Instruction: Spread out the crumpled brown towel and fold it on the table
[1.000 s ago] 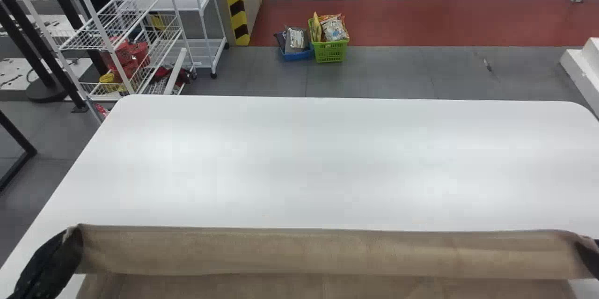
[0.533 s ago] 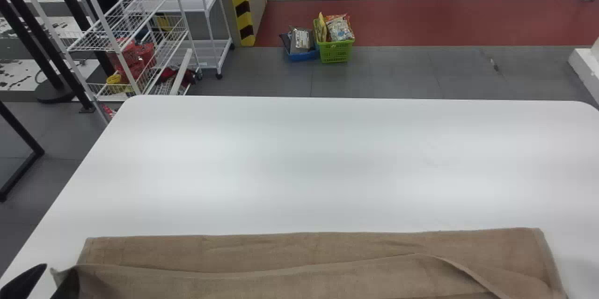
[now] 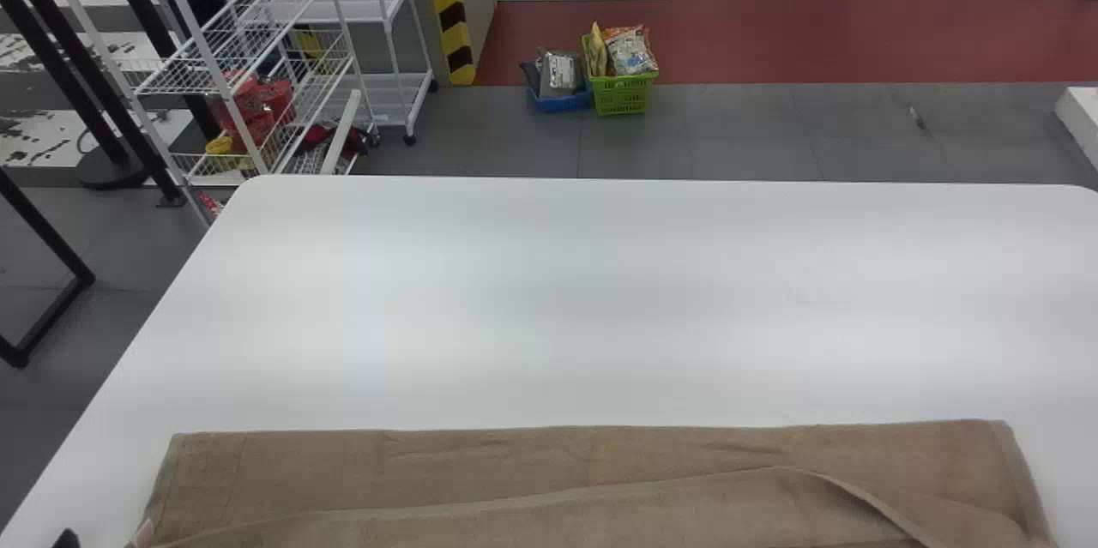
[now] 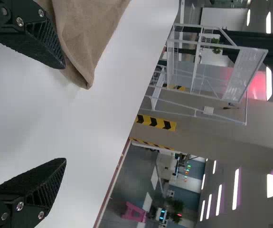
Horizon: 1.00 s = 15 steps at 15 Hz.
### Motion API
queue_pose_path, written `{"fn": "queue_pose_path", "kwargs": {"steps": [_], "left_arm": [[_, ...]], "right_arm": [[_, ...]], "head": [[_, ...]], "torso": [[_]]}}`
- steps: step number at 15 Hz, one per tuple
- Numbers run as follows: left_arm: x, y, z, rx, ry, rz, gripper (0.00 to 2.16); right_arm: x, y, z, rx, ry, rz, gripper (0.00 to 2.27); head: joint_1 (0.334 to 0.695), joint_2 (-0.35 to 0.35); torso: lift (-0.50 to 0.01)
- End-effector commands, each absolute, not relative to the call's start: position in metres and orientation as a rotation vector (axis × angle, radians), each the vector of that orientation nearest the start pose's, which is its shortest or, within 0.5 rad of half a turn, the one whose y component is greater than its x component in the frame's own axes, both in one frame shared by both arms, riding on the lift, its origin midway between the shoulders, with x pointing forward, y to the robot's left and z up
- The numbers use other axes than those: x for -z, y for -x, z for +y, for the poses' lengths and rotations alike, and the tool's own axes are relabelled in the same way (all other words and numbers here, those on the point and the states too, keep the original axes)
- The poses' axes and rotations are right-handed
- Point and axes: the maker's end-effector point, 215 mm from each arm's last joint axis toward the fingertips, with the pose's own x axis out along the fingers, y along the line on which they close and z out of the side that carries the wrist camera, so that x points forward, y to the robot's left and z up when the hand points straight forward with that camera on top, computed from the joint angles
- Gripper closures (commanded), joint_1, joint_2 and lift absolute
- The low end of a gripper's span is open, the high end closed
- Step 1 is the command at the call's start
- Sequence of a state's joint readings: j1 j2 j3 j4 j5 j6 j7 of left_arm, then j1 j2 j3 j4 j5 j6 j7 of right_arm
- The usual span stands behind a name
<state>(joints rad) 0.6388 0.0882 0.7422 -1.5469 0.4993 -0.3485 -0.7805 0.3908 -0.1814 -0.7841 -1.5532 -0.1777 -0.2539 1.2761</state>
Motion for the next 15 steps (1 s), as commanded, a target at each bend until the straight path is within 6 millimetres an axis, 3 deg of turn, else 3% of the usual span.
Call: {"fn": "queue_pose_path", "kwargs": {"steps": [1, 3, 4, 6, 7, 10, 14, 15], "left_arm": [[0.406, -0.24, 0.567, -0.106, 0.04, 0.082, 0.14], [0.405, -0.236, 0.579, -0.122, 0.068, 0.091, 0.14], [0.407, -0.238, 0.579, -0.122, 0.102, 0.099, 0.14], [0.407, -0.253, 0.565, -0.093, 0.176, 0.129, 0.14], [0.421, -0.261, 0.554, -0.076, 0.274, 0.211, 0.14], [0.445, -0.284, 0.533, -0.047, 0.426, 0.381, 0.14], [0.452, -0.304, 0.528, -0.058, 0.497, 0.534, 0.14], [0.445, -0.312, 0.532, -0.058, 0.489, 0.527, 0.14]], "right_arm": [[0.388, -0.335, -0.451, -0.512, 0.064, 0.183, 0.14], [0.399, -0.337, -0.447, -0.504, -0.084, 0.257, 0.14], [0.394, -0.339, -0.436, -0.512, -0.092, 0.243, 0.14], [0.397, -0.345, -0.425, -0.513, -0.178, 0.286, 0.15], [0.394, -0.349, -0.417, -0.518, -0.213, 0.292, 0.2], [0.386, -0.363, -0.401, -0.527, -0.309, 0.298, 0.21], [0.391, -0.386, -0.388, -0.525, -0.436, 0.374, 0.27], [0.392, -0.394, -0.384, -0.526, -0.45, 0.394, 0.29]], "head": [[0.695, 0.171], [0.695, 0.21], [0.695, 0.23], [0.695, 0.273], [0.695, 0.281], [0.695, 0.262], [0.695, 0.232], [0.695, 0.231]], "torso": [[-0.127], [-0.127], [-0.127], [-0.127], [-0.127], [-0.127], [-0.127], [-0.127]]}}
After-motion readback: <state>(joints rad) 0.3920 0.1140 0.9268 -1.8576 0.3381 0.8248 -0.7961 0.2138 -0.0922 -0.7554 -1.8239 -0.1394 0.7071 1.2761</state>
